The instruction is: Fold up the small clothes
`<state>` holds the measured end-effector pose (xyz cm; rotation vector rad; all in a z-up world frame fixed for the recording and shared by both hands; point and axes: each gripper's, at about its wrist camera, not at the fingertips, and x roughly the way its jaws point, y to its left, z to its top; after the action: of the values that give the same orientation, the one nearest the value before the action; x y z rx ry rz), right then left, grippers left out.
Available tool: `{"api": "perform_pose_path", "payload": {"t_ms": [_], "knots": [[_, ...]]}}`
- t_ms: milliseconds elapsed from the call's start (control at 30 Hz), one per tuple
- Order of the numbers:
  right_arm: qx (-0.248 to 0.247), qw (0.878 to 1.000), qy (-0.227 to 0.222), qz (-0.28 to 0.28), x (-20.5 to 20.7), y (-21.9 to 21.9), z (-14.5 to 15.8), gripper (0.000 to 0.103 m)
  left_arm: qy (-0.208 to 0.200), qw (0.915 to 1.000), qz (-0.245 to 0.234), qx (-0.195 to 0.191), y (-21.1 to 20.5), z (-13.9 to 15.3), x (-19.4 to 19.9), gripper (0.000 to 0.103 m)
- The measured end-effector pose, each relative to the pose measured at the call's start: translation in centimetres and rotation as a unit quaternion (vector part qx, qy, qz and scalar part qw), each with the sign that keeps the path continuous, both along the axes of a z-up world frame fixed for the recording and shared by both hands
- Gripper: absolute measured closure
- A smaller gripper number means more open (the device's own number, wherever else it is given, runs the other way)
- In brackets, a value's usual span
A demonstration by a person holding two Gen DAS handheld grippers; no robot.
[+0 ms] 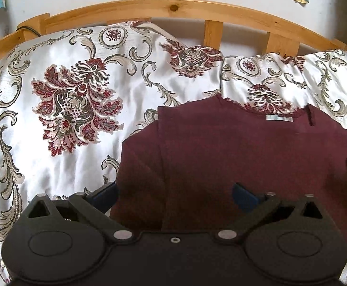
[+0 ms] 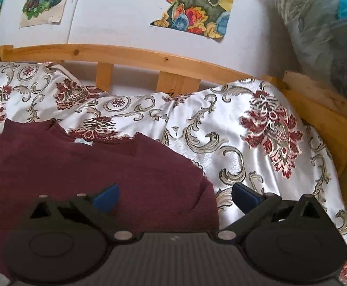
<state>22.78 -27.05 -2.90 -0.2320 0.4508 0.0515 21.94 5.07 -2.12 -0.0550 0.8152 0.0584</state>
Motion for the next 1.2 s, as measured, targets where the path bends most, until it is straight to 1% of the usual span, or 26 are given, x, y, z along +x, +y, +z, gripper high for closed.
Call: {"api": "perform_pose_path", "payload": {"t_ms": [167, 333, 433, 533, 600, 700, 800, 900, 1033, 1100, 1167, 1200], "knots": [[-0.033, 0.999, -0.003, -0.024, -0.7, 0.0, 0.6, 0.000, -0.007, 0.9999, -0.009, 0.010, -0.4, 0.6, -0.7, 0.001], [-0.036, 0.997, 0.007, -0.061, -2.3, -1.8, 0.5, 0.000, -0.007, 0.9998, -0.016, 0.010, -0.8, 0.6, -1.4, 0.001], [-0.041, 0.996, 0.012, -0.084, -2.5, -3.0, 0.3, 0.000, -0.005, 0.9995, -0.026, 0.016, -1.1, 0.4, -2.0, 0.001], [-0.031, 0.993, 0.016, -0.108, -1.9, -4.3, 0.1, 0.000, -0.002, 0.9990, -0.036, 0.025, -1.3, 0.0, -2.4, 0.001], [-0.011, 0.993, 0.020, -0.117, -1.4, -5.1, -0.2, 0.000, 0.004, 0.9987, -0.041, 0.031, -1.5, -0.4, -2.4, 0.001], [0.011, 0.993, 0.031, -0.114, -0.9, -5.5, -0.8, 0.000, 0.014, 0.9984, -0.044, 0.033, -1.4, -1.1, -2.4, 0.001], [0.014, 0.993, 0.048, -0.103, -0.2, -5.0, -1.7, 0.000, 0.021, 0.9985, -0.040, 0.032, -1.2, -1.8, -2.5, 0.001], [0.000, 0.995, 0.048, -0.093, 0.2, -3.9, -2.6, 0.000, 0.026, 0.9987, -0.035, 0.025, -0.8, -2.4, -2.6, 0.001], [-0.028, 0.995, 0.029, -0.093, 1.2, -3.2, -3.3, 0.000, 0.032, 0.9990, -0.030, 0.013, -0.4, -2.8, -2.5, 0.001], [-0.050, 0.992, 0.032, -0.113, 1.9, -3.2, -3.7, 0.000, 0.035, 0.9989, -0.030, 0.012, -0.3, -2.8, -2.5, 0.001], [-0.079, 0.985, 0.032, -0.148, 2.2, -3.2, -3.9, 0.000, 0.035, 0.9989, -0.030, 0.012, -0.3, -2.9, -2.5, 0.001], [-0.077, 0.985, 0.026, -0.150, 2.0, -3.2, -3.8, 0.000, 0.035, 0.9989, -0.030, 0.012, -0.3, -2.9, -2.5, 0.001]]}}
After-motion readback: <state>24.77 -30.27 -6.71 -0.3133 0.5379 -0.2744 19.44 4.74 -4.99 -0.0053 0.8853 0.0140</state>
